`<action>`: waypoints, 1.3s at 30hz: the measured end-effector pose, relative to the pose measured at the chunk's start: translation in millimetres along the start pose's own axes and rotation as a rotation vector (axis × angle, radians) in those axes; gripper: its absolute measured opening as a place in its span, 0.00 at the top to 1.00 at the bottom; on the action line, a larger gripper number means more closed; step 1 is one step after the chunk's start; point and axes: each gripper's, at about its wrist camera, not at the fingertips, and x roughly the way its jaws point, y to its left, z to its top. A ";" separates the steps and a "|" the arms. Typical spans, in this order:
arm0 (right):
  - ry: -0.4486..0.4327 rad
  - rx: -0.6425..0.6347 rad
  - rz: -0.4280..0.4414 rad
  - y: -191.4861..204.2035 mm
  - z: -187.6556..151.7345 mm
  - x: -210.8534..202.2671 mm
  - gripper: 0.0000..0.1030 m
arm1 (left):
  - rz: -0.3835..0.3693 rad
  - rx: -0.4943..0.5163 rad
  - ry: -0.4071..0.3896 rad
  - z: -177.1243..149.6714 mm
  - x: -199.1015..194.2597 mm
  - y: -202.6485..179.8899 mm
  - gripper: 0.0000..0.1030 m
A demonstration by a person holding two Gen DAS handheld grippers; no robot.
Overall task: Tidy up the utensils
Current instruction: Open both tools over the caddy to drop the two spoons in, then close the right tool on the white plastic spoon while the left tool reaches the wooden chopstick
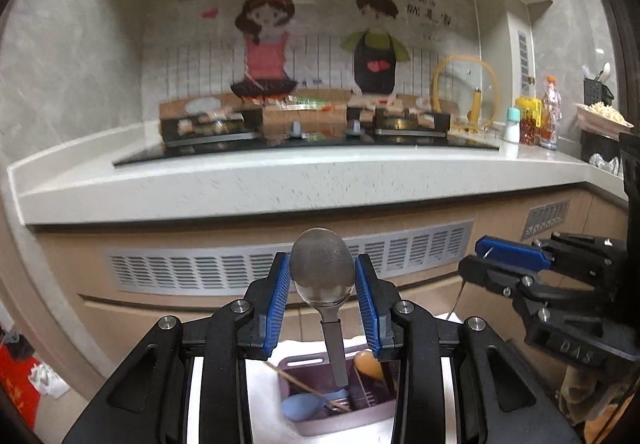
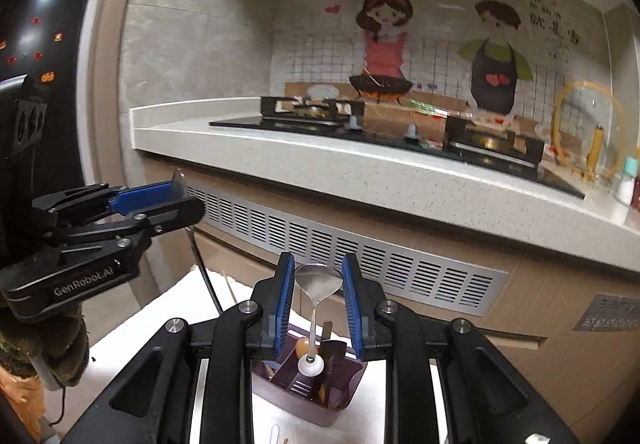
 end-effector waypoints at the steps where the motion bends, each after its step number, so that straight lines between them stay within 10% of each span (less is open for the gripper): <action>1: 0.012 0.005 0.001 -3.1 -1.2 6.4 0.79 | -0.002 -0.008 0.020 -2.6 11.5 1.1 0.67; 7: 0.151 0.057 0.016 -18.4 -33.6 60.1 0.79 | -0.050 -0.067 0.193 -36.6 81.7 7.5 0.66; 11: 0.321 0.111 0.067 -26.5 -68.9 106.0 0.77 | -0.066 -0.092 0.289 -60.3 109.9 11.1 0.38; 15: 0.365 0.131 0.057 -30.4 -88.7 120.0 0.73 | -0.036 -0.109 0.289 -72.9 103.3 15.9 0.35; 26: 0.311 0.113 0.015 -23.1 -115.2 74.2 0.66 | 0.066 -0.084 0.255 -116.7 41.9 13.2 0.29; 39: 0.350 0.060 -0.042 7.2 -207.1 0.1 0.49 | -0.089 -0.107 0.417 -202.6 -1.9 -37.6 0.23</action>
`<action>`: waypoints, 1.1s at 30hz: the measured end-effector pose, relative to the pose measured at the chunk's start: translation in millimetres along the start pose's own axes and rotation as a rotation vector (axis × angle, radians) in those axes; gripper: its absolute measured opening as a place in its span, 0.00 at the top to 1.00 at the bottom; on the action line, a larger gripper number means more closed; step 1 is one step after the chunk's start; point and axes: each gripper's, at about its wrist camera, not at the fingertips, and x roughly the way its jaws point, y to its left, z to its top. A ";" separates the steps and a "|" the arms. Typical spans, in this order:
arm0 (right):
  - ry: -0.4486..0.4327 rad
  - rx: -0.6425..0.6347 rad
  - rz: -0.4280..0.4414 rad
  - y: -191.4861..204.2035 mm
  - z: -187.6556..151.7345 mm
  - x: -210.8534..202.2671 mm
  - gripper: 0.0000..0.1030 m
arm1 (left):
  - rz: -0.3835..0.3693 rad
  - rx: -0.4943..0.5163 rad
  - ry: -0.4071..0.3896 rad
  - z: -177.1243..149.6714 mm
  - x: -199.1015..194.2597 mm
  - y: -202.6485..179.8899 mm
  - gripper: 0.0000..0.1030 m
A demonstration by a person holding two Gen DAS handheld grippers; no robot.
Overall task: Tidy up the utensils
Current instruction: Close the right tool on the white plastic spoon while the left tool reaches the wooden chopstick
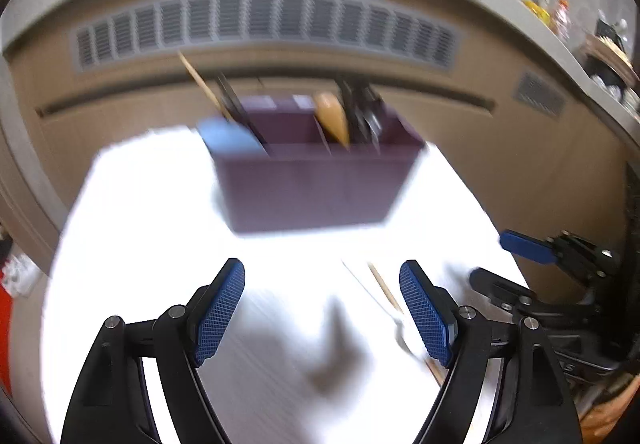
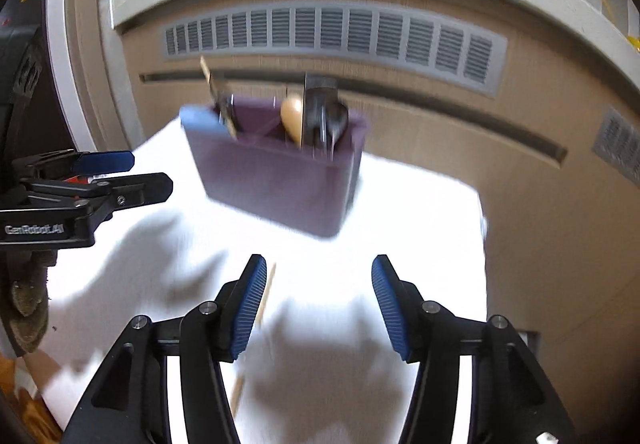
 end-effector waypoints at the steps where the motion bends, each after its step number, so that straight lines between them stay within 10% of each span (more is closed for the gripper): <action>1: 0.012 0.003 0.001 -0.5 -8.8 0.2 0.49 | -0.016 -0.002 0.025 -8.6 3.3 -4.7 0.23; 12: 0.012 0.049 -0.086 -19.3 -74.3 -15.8 0.44 | -0.148 0.047 0.129 -53.4 19.6 -64.7 0.25; 20: 0.074 0.016 0.089 -4.2 -67.8 -3.0 0.44 | 0.079 -0.101 0.080 -39.2 6.1 -11.4 0.25; 27: 0.177 -0.032 0.179 28.8 -39.9 49.8 0.44 | 0.113 -0.188 0.048 -44.7 -15.5 31.5 0.25; 33: 0.194 -0.074 0.133 39.9 -40.2 60.2 0.70 | 0.058 -0.159 0.086 -52.3 -2.0 18.3 0.25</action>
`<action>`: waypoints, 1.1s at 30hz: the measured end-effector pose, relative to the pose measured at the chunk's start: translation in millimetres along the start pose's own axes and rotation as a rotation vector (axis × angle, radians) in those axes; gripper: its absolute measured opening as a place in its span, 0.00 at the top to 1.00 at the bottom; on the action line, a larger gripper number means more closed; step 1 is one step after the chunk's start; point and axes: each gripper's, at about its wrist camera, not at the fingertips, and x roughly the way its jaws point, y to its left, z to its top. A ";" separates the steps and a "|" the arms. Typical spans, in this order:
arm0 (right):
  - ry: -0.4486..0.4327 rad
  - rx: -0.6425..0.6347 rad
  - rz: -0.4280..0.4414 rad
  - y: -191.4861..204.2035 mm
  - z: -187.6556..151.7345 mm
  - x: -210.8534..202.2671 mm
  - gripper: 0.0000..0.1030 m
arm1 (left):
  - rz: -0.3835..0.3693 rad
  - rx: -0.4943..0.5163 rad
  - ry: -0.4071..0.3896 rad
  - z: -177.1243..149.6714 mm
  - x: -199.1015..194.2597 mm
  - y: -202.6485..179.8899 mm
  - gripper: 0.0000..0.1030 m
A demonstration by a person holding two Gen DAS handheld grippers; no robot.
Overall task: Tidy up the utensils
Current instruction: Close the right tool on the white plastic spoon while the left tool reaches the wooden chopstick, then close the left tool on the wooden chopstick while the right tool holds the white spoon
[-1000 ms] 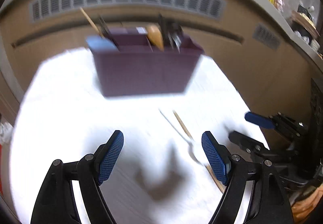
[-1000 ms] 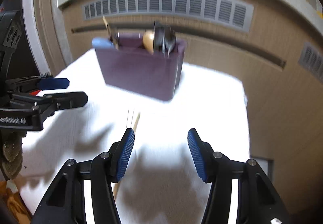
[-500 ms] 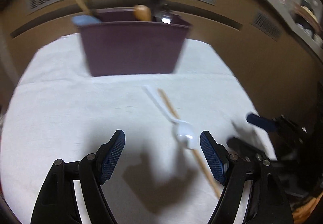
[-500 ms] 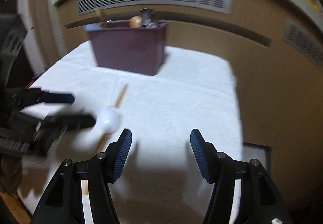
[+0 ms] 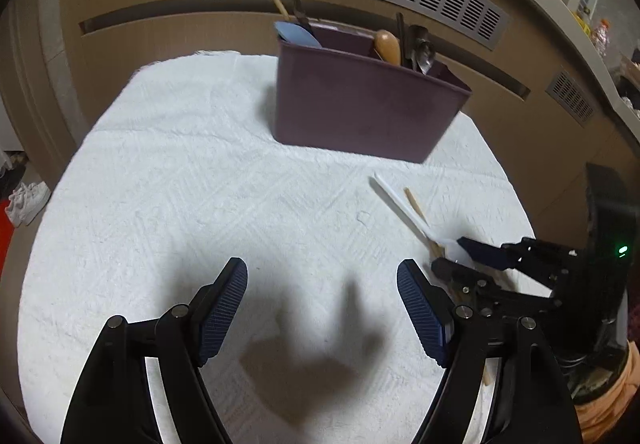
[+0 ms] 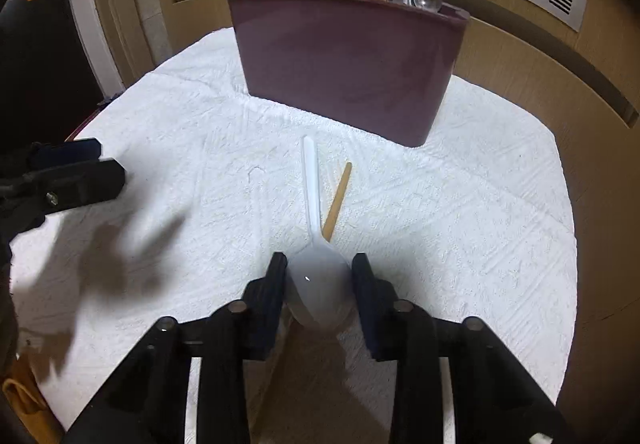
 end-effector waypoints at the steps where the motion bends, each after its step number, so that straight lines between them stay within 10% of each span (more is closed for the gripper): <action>1: -0.015 0.013 0.014 -1.3 -0.9 -6.5 0.70 | -0.010 0.008 0.008 -1.2 0.7 -0.9 0.25; 7: -0.103 0.070 -0.128 -24.9 -16.2 -42.3 0.70 | -0.084 0.088 0.081 -3.2 21.5 -36.1 0.30; 14: -0.112 0.133 -0.177 -43.4 -51.4 -56.6 0.70 | -0.083 0.152 0.123 19.9 50.1 -79.4 0.79; 24: -0.114 0.150 -0.160 -45.2 -65.5 -54.8 0.70 | -0.114 0.204 0.278 -19.4 56.2 -110.8 0.80; 33: -0.111 0.164 -0.156 -39.7 -76.3 -59.2 0.69 | 0.064 0.246 0.197 5.1 79.6 -127.4 0.81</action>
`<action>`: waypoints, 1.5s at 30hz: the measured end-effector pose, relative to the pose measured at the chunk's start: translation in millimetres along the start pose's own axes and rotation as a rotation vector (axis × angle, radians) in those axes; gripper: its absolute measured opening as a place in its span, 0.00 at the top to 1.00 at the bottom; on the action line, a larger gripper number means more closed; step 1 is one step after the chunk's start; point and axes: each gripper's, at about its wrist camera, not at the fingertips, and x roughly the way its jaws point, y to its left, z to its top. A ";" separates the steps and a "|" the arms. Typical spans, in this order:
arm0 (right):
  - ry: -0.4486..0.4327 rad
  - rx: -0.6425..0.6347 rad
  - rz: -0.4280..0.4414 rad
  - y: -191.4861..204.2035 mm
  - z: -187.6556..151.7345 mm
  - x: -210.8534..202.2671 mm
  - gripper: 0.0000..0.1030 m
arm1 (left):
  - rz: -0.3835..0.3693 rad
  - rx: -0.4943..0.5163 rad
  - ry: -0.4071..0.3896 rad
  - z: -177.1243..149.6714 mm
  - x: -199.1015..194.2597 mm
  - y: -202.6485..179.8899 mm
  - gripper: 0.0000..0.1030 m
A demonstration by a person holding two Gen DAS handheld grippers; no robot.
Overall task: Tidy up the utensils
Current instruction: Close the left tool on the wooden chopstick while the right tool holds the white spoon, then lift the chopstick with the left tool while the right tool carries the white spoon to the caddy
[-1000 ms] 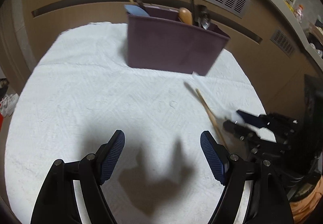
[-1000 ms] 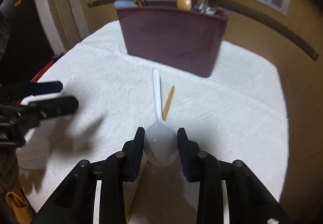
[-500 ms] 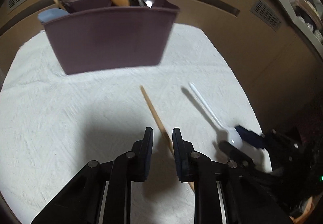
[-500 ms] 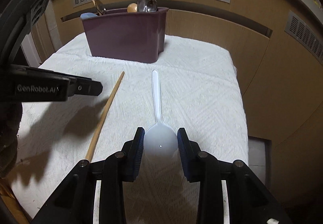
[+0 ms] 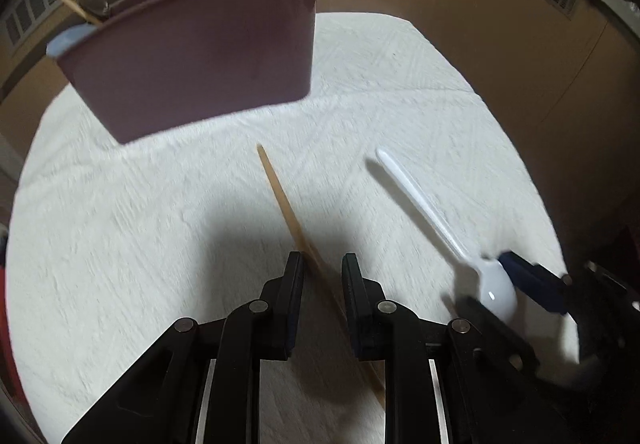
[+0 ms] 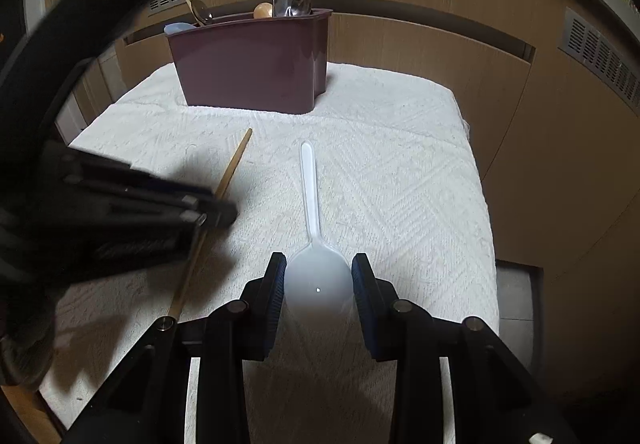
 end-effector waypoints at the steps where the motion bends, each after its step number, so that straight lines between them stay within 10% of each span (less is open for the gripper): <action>1: -0.001 -0.004 -0.001 0.9 -0.2 -0.4 0.69 | 0.007 0.003 -0.009 1.2 0.0 -0.4 0.84; 24: 0.090 -0.130 0.168 68.7 12.9 6.7 0.69 | 0.033 -0.097 -0.097 -81.0 -65.7 124.7 0.94; 33: 0.016 -0.137 0.159 67.9 32.6 -15.7 0.70 | -0.010 -0.121 -0.242 -68.6 -99.5 130.2 0.94; 45: 0.119 -0.194 0.154 71.1 34.6 11.6 0.53 | -0.061 -0.162 -0.220 -66.3 -83.4 137.5 0.94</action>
